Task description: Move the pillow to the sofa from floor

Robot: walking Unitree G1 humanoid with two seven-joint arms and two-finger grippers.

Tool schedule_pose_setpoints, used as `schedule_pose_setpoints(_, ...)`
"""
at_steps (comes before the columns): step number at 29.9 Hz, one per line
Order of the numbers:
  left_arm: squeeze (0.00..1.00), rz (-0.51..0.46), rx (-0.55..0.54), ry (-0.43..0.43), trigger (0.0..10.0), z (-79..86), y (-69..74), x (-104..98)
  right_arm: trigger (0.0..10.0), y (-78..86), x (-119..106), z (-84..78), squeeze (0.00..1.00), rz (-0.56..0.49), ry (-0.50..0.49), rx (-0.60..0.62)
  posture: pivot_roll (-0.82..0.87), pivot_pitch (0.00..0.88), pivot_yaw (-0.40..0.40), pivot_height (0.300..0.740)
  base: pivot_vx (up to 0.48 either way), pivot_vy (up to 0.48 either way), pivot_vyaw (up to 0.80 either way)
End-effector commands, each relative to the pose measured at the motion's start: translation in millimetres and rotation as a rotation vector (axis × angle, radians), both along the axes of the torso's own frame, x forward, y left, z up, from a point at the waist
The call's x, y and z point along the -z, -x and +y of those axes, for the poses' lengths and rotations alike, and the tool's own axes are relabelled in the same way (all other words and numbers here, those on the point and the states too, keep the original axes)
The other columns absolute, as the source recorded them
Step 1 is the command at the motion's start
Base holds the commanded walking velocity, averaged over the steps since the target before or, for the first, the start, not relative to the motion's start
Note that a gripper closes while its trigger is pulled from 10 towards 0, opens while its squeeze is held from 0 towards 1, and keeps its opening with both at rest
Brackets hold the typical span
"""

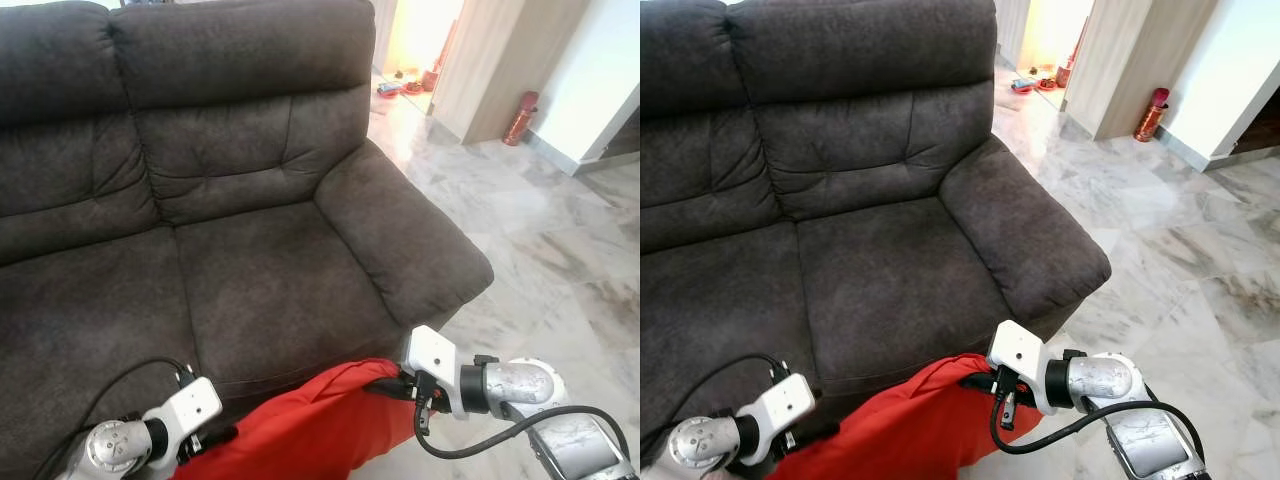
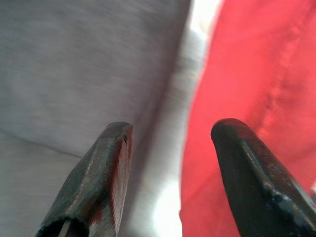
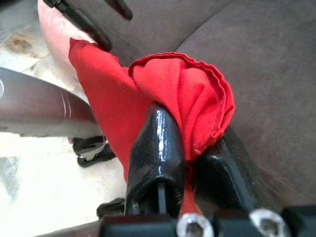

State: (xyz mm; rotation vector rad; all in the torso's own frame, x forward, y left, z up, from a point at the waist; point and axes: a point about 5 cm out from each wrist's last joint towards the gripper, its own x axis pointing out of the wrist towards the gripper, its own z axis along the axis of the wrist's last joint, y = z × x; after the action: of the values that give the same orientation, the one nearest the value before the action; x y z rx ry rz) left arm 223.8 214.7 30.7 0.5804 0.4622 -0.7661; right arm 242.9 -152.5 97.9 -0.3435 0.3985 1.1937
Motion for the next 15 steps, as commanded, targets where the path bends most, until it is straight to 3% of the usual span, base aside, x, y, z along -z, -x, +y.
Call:
schedule_pose_setpoints(1,0.00,-0.072,-0.023,-0.003,10.0,2.1,-5.5,-8.5,10.0,-6.5,-25.0,9.1,0.00,-0.106,-0.051,-0.036,0.16,0.050,-0.087,0.740,0.000,0.000,0.00)
schedule_pose_setpoints(9,0.00,-0.143,-0.054,0.107,10.0,-5.3,-16.4,-19.8,10.0,-9.4,-28.7,14.7,0.00,-0.126,-0.045,-0.045,0.16,0.049,-0.092,0.740,0.000,0.000,0.00)
schedule_pose_setpoints(15,0.00,-0.192,-0.003,0.205,10.0,-15.7,-19.8,-36.3,10.0,-9.5,-28.7,17.0,0.00,-0.126,-0.048,-0.051,0.16,0.050,-0.094,0.740,0.000,0.000,0.00)
